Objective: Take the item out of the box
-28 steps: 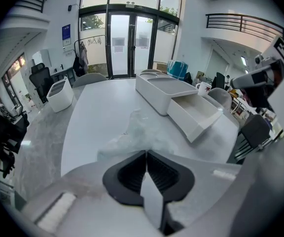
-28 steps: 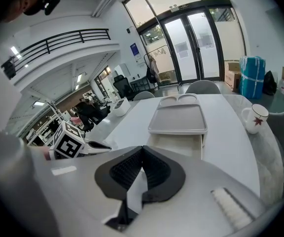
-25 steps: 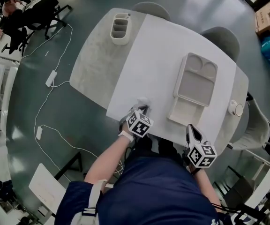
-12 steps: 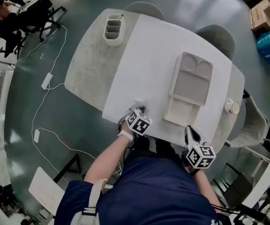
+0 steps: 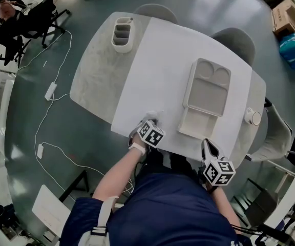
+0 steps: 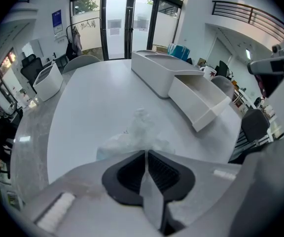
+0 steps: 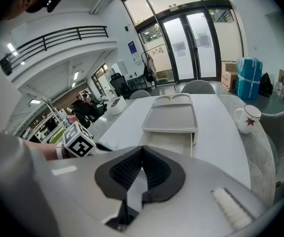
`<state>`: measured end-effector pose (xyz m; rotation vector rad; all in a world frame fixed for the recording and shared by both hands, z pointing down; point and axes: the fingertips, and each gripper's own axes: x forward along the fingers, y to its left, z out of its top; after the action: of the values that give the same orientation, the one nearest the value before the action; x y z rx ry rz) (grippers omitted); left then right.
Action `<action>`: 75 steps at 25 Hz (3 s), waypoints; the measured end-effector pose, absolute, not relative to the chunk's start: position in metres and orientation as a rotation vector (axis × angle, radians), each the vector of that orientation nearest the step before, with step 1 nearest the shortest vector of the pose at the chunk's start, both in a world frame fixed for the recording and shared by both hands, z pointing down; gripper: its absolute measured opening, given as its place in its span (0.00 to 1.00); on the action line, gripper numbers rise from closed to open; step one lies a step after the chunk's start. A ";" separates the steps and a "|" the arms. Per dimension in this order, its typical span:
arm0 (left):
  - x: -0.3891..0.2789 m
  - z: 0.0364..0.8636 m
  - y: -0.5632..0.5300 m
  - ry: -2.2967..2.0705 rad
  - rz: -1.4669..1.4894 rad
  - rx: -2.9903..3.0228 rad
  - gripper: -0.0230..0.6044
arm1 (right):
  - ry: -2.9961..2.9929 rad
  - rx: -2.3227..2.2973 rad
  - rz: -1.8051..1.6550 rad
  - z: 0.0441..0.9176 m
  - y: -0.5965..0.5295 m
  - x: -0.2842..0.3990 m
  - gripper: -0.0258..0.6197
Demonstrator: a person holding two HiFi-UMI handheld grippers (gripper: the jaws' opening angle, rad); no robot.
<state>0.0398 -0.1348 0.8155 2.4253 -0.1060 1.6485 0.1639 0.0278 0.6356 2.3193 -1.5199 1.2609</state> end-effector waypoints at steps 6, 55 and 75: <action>0.041 0.817 -0.135 -0.107 1.658 2.408 0.09 | -1.502 2.333 1.254 0.633 0.034 0.164 0.04; 0.014 0.742 -0.146 -0.388 1.381 2.540 0.26 | -1.671 2.285 1.155 0.613 0.025 0.133 0.04; -0.003 0.693 -0.149 -0.549 1.185 2.564 0.26 | -1.835 2.211 1.073 0.602 -0.008 0.124 0.04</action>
<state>-0.0030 -0.1489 0.6931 2.5641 -0.5487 1.1847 0.1244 -0.0080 0.6017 2.2111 -1.8348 1.0731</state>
